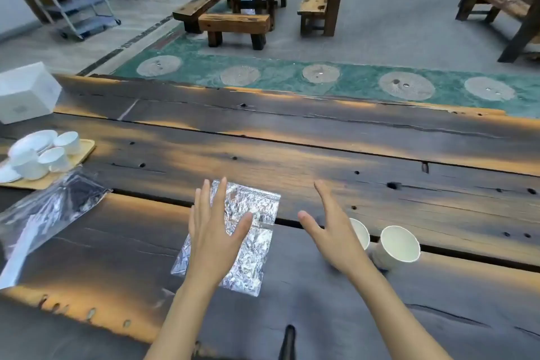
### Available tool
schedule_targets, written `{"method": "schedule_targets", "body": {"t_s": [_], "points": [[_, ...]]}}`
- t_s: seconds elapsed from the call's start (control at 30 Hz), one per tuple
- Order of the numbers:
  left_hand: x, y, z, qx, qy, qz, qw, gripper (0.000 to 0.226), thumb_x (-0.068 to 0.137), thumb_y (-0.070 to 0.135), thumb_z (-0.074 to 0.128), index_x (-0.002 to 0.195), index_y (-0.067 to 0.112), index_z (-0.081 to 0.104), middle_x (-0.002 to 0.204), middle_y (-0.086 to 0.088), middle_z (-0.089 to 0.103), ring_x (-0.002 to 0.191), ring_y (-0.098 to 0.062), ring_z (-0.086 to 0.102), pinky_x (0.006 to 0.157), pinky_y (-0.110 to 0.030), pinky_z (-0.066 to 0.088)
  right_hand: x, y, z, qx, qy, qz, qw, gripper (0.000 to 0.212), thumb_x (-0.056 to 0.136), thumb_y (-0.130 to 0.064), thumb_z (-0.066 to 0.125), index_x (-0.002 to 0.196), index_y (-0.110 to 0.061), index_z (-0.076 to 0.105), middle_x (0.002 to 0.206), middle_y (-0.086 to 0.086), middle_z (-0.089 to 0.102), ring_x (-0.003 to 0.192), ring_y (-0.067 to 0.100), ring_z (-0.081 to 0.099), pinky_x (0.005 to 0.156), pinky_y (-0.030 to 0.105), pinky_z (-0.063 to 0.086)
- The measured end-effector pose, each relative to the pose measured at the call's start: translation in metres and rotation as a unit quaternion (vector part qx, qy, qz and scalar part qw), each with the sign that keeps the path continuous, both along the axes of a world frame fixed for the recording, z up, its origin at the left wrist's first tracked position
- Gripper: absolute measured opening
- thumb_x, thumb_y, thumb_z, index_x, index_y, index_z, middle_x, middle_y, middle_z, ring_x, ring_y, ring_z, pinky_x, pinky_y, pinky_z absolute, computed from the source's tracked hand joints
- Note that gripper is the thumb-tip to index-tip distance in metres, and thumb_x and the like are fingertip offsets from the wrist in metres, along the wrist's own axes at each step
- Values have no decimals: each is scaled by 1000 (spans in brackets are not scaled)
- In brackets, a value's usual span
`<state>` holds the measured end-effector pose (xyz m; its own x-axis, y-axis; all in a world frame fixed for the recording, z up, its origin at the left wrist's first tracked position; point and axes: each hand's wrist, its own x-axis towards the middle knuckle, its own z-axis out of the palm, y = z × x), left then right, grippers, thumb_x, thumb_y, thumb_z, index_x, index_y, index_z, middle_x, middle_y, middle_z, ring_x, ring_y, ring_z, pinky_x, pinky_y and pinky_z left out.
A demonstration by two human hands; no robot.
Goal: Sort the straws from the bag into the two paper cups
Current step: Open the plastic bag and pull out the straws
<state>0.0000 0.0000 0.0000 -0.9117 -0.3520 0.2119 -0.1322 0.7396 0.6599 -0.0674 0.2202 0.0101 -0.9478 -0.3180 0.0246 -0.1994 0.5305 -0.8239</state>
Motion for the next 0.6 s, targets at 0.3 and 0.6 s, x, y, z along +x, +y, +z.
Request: {"method": "schedule_targets", "body": {"t_s": [0.3,0.6], "points": [[-52,-105,-76,214,-126,42,968,70,95,46,55,153,29,22,157,3,28,142,-20,32,110,-39,30,-57,-84,-90,-83,-241,-159,954,49,95,-25,59,141,-12,46,139,3,53,121,15,50,102,34,40],[-110,-161,-135,248,-253,98,930,61,99,37,51,151,13,29,138,-6,48,133,-29,42,101,-41,37,-109,-117,-165,-62,-389,-271,878,25,98,-14,53,121,-6,51,112,8,57,86,25,56,60,30,44]]}}
